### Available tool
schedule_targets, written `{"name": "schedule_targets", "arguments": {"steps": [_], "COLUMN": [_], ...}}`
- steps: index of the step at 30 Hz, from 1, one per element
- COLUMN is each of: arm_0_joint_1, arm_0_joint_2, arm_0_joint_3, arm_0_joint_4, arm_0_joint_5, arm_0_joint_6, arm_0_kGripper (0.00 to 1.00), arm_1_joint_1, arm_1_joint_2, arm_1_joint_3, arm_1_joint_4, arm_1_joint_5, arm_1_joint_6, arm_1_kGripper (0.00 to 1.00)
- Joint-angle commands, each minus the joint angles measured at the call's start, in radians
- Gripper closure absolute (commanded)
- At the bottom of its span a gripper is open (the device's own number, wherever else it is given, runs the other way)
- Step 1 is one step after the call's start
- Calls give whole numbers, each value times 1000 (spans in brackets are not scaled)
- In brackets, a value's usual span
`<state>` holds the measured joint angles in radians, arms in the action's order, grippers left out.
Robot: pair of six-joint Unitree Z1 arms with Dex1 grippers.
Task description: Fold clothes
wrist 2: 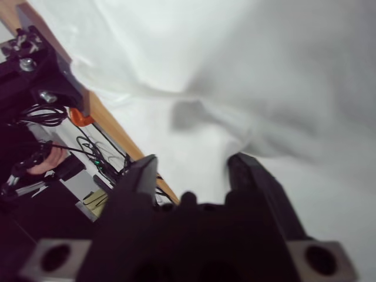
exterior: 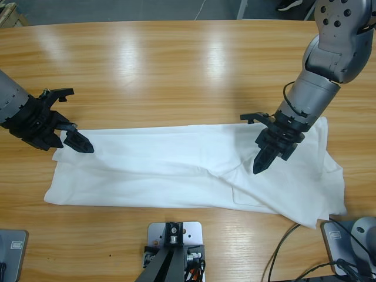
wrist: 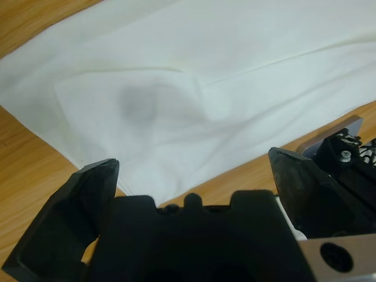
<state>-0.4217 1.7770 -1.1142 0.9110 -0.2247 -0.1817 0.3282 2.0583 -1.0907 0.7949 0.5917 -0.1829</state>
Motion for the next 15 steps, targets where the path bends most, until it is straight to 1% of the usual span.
{"name": "schedule_targets", "arguments": {"steps": [1,5,10,15], "arm_0_joint_1": [-10,-10,-10,-9], "arm_0_joint_2": [54,53,52,57], "arm_0_joint_3": [-2,1,-5,-10], "arm_0_joint_4": [14,14,15,15], "arm_0_joint_5": [-18,-18,-17,-17], "arm_0_joint_6": [11,11,11,11], "arm_0_kGripper": [0,0,0,0], "arm_1_joint_1": [11,11,11,8], "arm_1_joint_2": [63,57,28,-30], "arm_1_joint_3": [-16,-37,-97,-113], "arm_1_joint_4": [21,36,103,102], "arm_1_joint_5": [28,-17,-153,-252], "arm_1_joint_6": [-11,-16,-53,-102], "arm_1_kGripper": [1000,1000,1000,1000]}}
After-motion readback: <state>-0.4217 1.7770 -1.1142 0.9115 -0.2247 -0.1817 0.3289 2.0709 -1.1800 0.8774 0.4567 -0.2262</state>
